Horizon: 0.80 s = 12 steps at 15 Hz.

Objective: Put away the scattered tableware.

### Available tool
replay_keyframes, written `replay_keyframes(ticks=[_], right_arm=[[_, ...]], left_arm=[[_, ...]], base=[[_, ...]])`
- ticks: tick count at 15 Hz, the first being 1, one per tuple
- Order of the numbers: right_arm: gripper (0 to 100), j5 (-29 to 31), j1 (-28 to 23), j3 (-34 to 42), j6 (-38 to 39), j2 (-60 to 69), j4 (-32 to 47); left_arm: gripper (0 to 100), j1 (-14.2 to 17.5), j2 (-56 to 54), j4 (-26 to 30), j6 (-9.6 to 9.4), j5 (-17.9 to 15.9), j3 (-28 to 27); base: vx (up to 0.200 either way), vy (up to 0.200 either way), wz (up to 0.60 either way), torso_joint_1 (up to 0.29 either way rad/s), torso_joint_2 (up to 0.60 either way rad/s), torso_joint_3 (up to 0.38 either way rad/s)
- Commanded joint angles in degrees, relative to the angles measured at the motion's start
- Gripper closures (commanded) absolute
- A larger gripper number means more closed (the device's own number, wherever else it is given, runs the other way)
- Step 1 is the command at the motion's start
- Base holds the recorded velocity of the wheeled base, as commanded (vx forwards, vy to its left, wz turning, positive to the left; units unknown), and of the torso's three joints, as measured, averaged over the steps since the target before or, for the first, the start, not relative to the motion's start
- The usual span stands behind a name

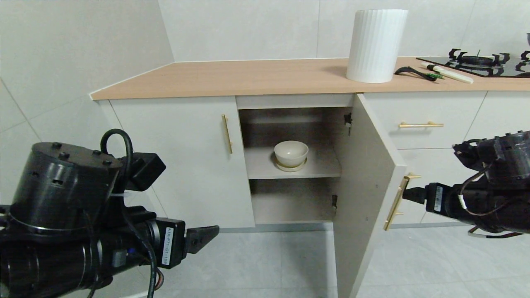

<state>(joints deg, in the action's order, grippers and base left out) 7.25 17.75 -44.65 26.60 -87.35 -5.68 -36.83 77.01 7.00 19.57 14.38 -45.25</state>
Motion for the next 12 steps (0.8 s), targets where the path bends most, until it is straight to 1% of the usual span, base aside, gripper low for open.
replay_keyframes(ticks=[1, 3, 4, 6, 9, 12], right_arm=[[0, -2.07, 4.14, -4.48, -0.41, -5.73, 0.06], [0, -4.0, 7.48, -10.63, -3.75, -12.15, 0.23], [0, -4.0, 8.27, -12.3, -4.54, -13.99, 0.23], [0, -4.09, 10.29, -18.63, -5.15, -20.85, 0.32], [0, -4.18, 11.25, -23.2, -7.7, -25.42, 0.32], [0, -4.09, 12.31, -24.08, -7.7, -28.67, -0.03]], left_arm=[[0, 0.35, 0.07, 0.03, 0.03, 0.03, -0.28], [0, 1.23, 0.07, 0.03, 0.03, 0.03, -0.36], [0, 1.32, 0.16, -0.05, 0.03, 0.03, -0.36], [0, 1.41, -0.1, -0.05, 0.03, 0.12, -0.36], [0, 1.41, 0.34, -0.05, 0.03, 0.03, -0.28], [0, 1.41, 1.04, -0.05, 0.03, -0.23, -0.1]], base=[[0.0, 0.0, 0.0, 0.0, 0.0, 0.0], [0.0, 0.0, 0.0, 0.0, 0.0, 0.0], [0.0, 0.0, 0.0, 0.0, 0.0, 0.0], [0.0, 0.0, 0.0, 0.0, 0.0, 0.0], [0.0, 0.0, 0.0, 0.0, 0.0, 0.0], [0.0, 0.0, 0.0, 0.0, 0.0, 0.0]])
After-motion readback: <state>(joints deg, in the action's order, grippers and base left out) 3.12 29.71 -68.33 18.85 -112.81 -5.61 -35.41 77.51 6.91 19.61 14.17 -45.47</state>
